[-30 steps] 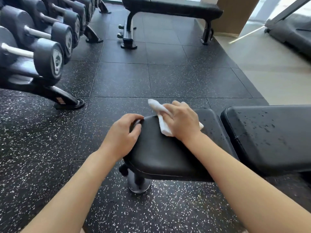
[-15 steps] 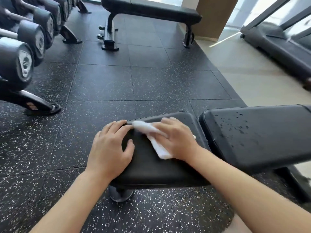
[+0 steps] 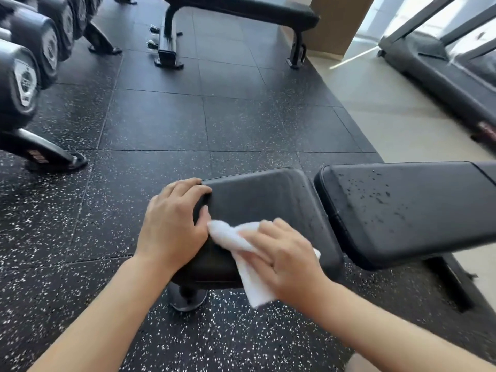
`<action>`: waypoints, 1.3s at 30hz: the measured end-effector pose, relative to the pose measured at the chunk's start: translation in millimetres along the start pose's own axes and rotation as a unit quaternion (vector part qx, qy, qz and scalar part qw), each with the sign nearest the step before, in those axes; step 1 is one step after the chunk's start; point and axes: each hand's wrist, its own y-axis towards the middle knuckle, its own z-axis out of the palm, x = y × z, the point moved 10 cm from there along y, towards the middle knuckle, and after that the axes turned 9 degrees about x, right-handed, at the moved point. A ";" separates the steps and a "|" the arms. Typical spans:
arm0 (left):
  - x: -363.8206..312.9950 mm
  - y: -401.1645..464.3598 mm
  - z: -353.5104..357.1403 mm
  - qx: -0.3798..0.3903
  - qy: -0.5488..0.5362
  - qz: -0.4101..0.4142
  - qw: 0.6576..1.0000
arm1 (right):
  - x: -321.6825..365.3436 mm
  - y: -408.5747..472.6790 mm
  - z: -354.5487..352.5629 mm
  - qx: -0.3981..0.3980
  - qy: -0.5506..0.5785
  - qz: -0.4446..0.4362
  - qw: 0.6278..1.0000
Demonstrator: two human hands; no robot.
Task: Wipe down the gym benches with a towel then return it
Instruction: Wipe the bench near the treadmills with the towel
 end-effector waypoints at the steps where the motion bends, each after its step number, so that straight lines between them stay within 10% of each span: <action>1: -0.3 0.0 0.3 -0.002 0.000 0.002 1.000 | 5.3 -14.4 1.4 0.011 -0.001 -0.020 1.000; 13: -23.8 8.9 4.1 0.029 0.012 0.081 0.996 | -102.1 141.0 -11.6 -0.029 -0.093 0.190 0.977; 23: -30.5 10.8 12.5 0.035 0.026 0.103 0.994 | -14.5 -15.1 -7.4 0.027 -0.036 -0.013 0.999; 32: -73.9 7.1 40.1 0.077 0.045 0.146 0.985 | -174.0 116.8 -37.4 -0.021 -0.036 0.201 0.979; 39: -74.1 5.3 39.9 0.077 0.051 0.143 0.985 | -115.9 40.3 -31.4 -0.024 -0.028 0.117 0.992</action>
